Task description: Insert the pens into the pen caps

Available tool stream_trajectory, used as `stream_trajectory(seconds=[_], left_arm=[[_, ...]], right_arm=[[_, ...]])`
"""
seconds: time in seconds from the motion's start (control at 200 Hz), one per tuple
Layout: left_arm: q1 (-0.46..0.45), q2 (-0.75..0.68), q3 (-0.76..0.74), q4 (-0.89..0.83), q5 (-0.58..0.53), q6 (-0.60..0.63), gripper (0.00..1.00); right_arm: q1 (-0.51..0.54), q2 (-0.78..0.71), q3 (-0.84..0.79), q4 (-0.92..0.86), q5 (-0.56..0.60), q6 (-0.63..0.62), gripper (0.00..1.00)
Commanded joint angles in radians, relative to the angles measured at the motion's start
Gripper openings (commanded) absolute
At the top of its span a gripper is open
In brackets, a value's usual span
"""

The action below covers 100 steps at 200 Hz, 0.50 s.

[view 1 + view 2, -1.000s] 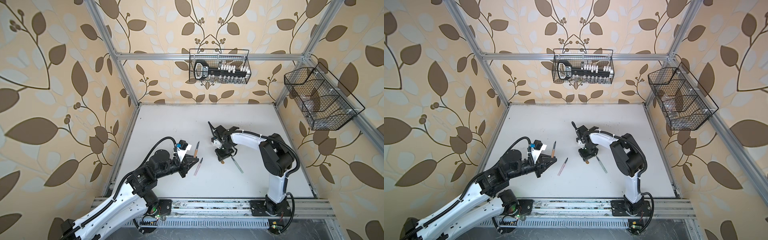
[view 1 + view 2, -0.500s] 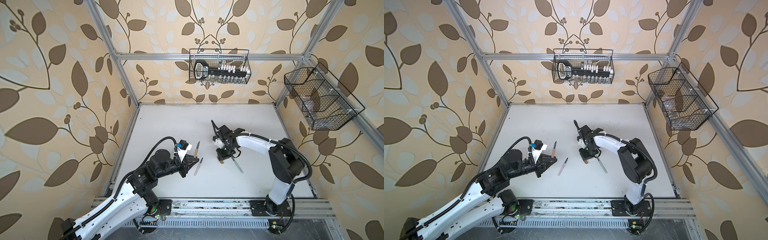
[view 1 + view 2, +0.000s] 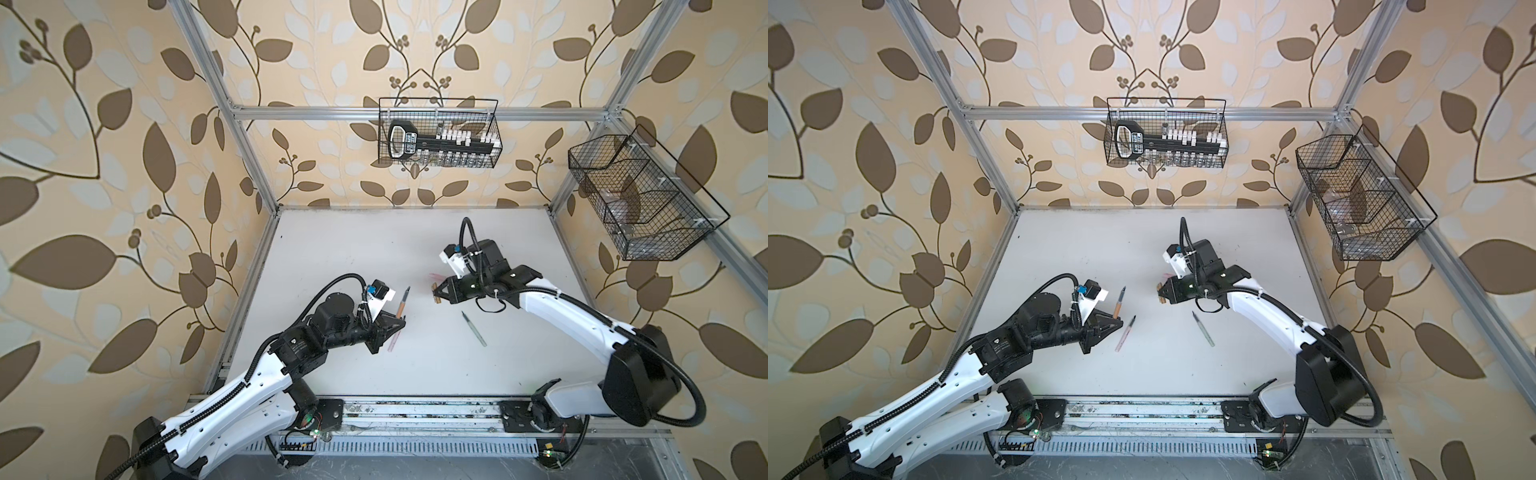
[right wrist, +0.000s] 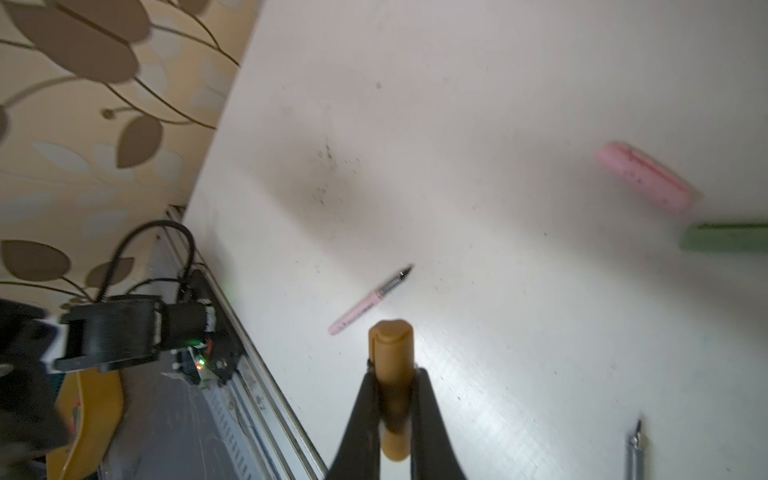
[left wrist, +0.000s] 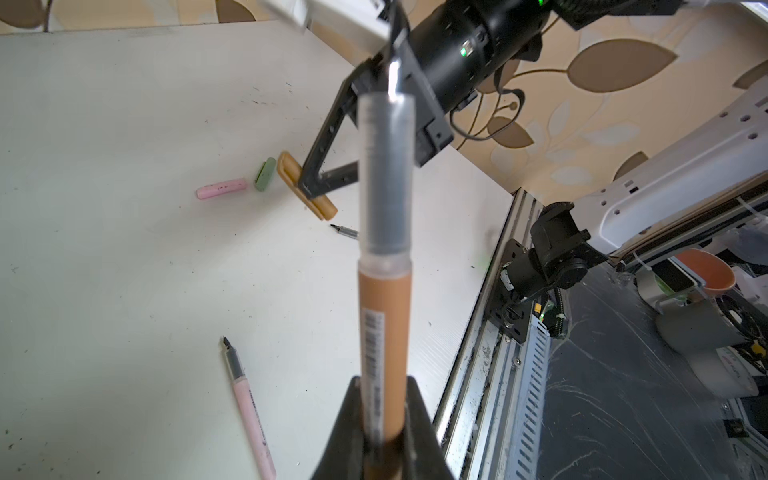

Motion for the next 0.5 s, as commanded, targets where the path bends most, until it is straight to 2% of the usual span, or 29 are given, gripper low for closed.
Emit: stream_trajectory(seconds=[0.0, 0.17, 0.35, 0.495], left_arm=[[-0.001, 0.017, 0.059, 0.067, 0.060, 0.034, 0.00], [-0.001, 0.067, 0.088, 0.074, 0.111, 0.049, 0.00], [-0.001, 0.109, 0.111, 0.083, 0.131, 0.061, 0.00], [-0.001, 0.116, 0.118, 0.099, 0.138, 0.067, 0.00]], right_arm=[[-0.007, -0.095, -0.052, 0.227, -0.092, 0.124, 0.00], [-0.009, -0.231, -0.128, 0.474, -0.099, 0.272, 0.00], [-0.002, -0.293, -0.201, 0.729, -0.082, 0.432, 0.00], [0.035, -0.306, -0.222, 0.821, -0.033, 0.455, 0.00]])
